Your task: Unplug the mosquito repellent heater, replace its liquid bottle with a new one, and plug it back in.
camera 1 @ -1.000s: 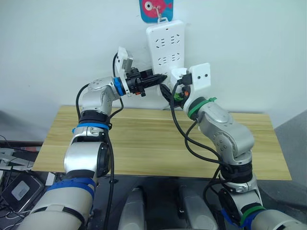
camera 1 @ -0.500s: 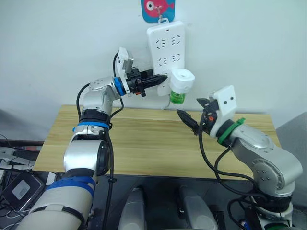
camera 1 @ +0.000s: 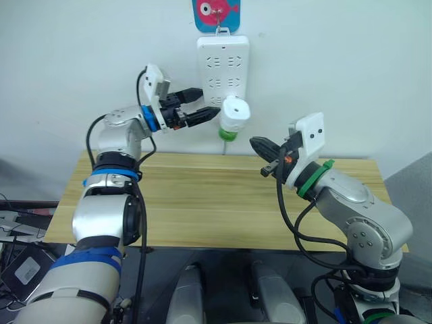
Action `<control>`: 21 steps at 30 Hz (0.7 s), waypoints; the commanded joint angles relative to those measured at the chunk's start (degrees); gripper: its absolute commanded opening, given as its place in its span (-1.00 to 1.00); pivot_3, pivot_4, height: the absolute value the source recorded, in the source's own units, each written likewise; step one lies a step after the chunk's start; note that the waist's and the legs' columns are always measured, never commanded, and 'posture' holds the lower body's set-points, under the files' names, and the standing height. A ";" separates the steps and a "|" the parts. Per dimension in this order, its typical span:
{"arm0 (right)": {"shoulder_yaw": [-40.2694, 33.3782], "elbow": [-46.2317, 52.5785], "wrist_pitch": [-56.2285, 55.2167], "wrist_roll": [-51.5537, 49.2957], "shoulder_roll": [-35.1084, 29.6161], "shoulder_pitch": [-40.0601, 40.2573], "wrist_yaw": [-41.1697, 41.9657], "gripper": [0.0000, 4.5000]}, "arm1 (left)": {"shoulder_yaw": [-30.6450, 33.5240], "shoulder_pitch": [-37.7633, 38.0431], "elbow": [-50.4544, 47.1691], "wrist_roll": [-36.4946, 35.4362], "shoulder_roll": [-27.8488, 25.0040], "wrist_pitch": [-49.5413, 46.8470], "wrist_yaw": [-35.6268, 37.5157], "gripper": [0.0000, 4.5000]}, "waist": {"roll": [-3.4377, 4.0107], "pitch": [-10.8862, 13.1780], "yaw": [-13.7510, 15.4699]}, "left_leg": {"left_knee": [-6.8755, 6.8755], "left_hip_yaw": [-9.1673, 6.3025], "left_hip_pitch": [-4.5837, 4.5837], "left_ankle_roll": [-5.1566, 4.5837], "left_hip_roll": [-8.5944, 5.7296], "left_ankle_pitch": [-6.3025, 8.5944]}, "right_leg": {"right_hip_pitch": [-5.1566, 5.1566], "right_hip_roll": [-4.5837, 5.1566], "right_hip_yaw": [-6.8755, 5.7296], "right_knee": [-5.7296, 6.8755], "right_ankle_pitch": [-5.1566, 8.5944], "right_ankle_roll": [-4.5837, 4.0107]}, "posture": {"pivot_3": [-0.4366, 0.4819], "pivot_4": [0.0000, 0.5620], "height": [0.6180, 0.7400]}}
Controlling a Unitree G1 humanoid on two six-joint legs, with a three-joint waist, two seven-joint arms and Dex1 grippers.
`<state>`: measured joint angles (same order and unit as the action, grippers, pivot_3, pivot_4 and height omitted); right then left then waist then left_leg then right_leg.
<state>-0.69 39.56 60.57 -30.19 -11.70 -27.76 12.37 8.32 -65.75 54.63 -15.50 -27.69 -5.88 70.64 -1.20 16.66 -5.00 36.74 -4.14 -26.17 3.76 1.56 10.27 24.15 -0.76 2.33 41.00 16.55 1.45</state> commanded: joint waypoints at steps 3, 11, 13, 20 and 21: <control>2.56 -1.74 -4.52 0.82 0.95 -1.58 0.35 -0.99 | 0.70 3.26 -6.10 -1.04 -4.85 -1.89 1.80 1.00 | 0.00 0.00 0.06 | -0.01 0.00 0.02 0.01 0.04 0.00 | 0.00 0.00 0.00 0.01 0.00 0.00 | -0.19 -0.24 1.00; 7.88 -6.89 -9.69 3.29 1.60 -3.00 2.09 -0.99 | -1.80 16.27 -32.72 -6.24 -10.39 -15.18 7.91 1.00 | 0.00 -0.02 0.30 | -0.01 -0.06 0.02 0.08 0.15 -0.04 | -0.02 0.06 0.00 0.03 0.01 -0.01 | -0.13 -0.21 1.00; 9.08 -8.76 -11.49 4.46 1.75 -3.17 2.30 -0.99 | -1.83 20.44 -41.23 -8.46 -10.75 -18.82 6.80 1.00 | 0.00 -0.02 0.42 | -0.04 -0.06 0.05 0.10 0.20 -0.05 | -0.03 0.14 0.03 0.05 0.01 -0.02 | -0.12 -0.21 1.00; 10.88 -15.23 -16.63 8.12 3.81 -5.96 2.27 -0.99 | -1.37 26.71 -53.39 -12.41 -9.81 -24.67 0.56 1.00 | -0.02 -0.03 1.01 | 0.03 -0.09 0.07 0.05 0.15 -0.03 | -0.07 0.11 0.01 0.06 0.01 -0.03 | -0.10 -0.21 1.00; 10.87 -15.79 -17.11 8.46 4.00 -6.20 2.32 -0.99 | -1.40 26.94 -53.86 -12.70 -9.87 -24.88 0.06 1.00 | -0.02 -0.03 1.13 | 0.03 -0.08 0.07 0.04 0.15 -0.03 | -0.08 0.10 0.02 0.07 0.01 -0.03 | -0.09 -0.21 1.00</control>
<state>10.33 22.99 45.36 -22.31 -8.13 -33.09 14.61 5.96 -38.92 3.30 -26.83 -37.36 -30.43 71.67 -1.22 16.63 -3.87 36.76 -4.22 -26.09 3.80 1.70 10.25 24.08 -0.67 2.34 41.07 16.56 1.42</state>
